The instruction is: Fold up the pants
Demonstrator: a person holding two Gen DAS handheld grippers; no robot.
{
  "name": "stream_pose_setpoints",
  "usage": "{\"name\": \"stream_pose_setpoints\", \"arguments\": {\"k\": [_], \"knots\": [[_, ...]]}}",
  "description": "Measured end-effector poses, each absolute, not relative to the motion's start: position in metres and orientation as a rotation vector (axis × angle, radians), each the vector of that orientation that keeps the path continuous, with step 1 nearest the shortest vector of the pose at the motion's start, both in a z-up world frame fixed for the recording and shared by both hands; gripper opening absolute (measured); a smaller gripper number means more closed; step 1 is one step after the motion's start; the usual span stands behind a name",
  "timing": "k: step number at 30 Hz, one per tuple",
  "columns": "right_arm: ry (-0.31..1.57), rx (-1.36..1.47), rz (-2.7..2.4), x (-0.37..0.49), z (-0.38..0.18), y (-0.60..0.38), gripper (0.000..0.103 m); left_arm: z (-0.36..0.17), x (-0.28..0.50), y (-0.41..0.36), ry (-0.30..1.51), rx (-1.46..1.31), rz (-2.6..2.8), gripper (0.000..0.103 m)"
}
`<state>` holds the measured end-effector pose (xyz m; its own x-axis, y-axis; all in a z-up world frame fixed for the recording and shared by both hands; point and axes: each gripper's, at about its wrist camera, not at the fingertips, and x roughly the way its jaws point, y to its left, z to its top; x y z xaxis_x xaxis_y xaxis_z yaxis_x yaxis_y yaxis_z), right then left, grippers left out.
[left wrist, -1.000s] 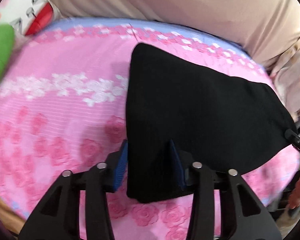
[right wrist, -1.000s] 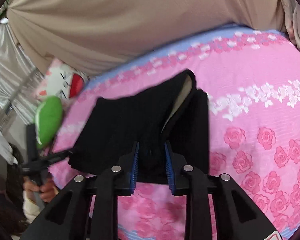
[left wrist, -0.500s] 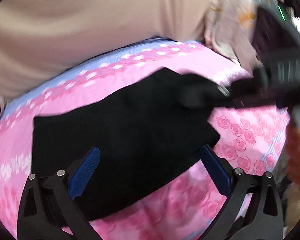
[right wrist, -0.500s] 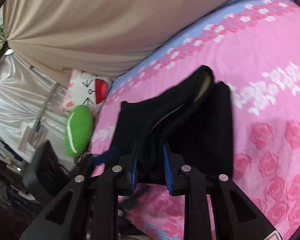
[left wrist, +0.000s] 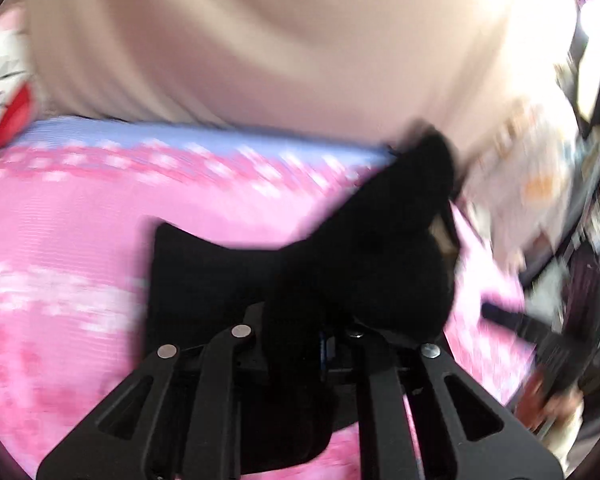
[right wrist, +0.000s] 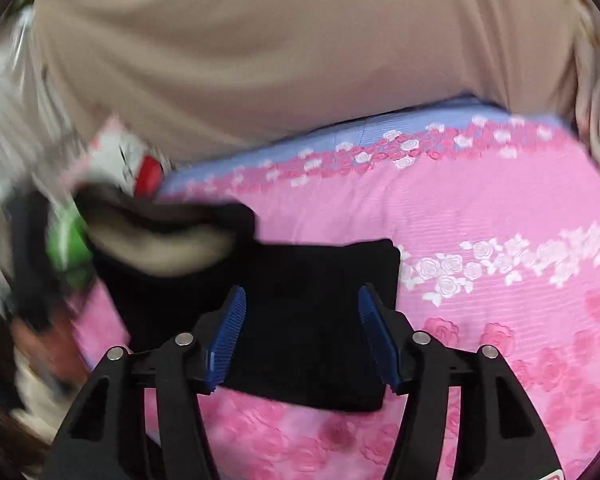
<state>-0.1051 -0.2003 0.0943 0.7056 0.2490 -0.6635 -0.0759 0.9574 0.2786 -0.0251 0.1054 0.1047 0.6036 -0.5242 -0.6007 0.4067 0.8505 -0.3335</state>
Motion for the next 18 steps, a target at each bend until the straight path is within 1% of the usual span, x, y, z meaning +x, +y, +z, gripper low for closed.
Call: {"name": "stream_pose_setpoints", "arguments": {"k": [1,3,5,7,8,10,12,14,15,16,17,18], "knots": [[0.783,0.147,0.187,-0.107,0.088,-0.175,0.058,0.116,-0.028,0.137,0.711,-0.200,-0.481,0.012],[0.797,0.044,0.217,-0.105,0.077,-0.137,0.059,0.127,-0.031,0.175,0.677,-0.238,-0.396,0.012],[0.819,-0.003,0.298,-0.097,0.065,-0.105,0.061,0.132,-0.036,0.215,0.654,-0.279,-0.301,0.013],[0.846,-0.028,0.348,-0.085,0.054,-0.076,0.062,0.134,-0.039,0.246,0.634,-0.299,-0.193,0.013],[0.852,-0.069,0.367,-0.076,0.048,-0.056,0.063,0.132,-0.039,0.259,0.628,-0.295,-0.144,0.013],[0.853,-0.146,0.356,-0.065,0.038,-0.036,0.070,0.124,-0.039,0.284,0.626,-0.286,-0.015,0.013],[0.889,-0.215,0.349,-0.050,0.022,-0.017,0.071,0.111,-0.033,0.304,0.648,-0.287,0.057,0.013],[0.913,-0.227,0.335,-0.039,0.011,-0.011,0.074,0.089,-0.023,0.323,0.715,-0.335,0.064,0.013],[0.891,-0.234,0.331,-0.036,0.009,-0.009,0.070,0.079,-0.019,0.328,0.737,-0.354,0.067,0.013],[0.885,-0.237,0.330,-0.034,0.008,-0.009,0.064,0.074,-0.017,0.330,0.748,-0.358,0.071,0.013],[0.889,-0.217,0.326,-0.029,0.011,-0.009,0.040,0.069,-0.017,0.332,0.754,-0.361,0.074,0.013],[0.899,-0.189,0.314,-0.024,0.015,-0.013,0.023,0.066,-0.016,0.335,0.755,-0.371,0.068,0.013]]}}
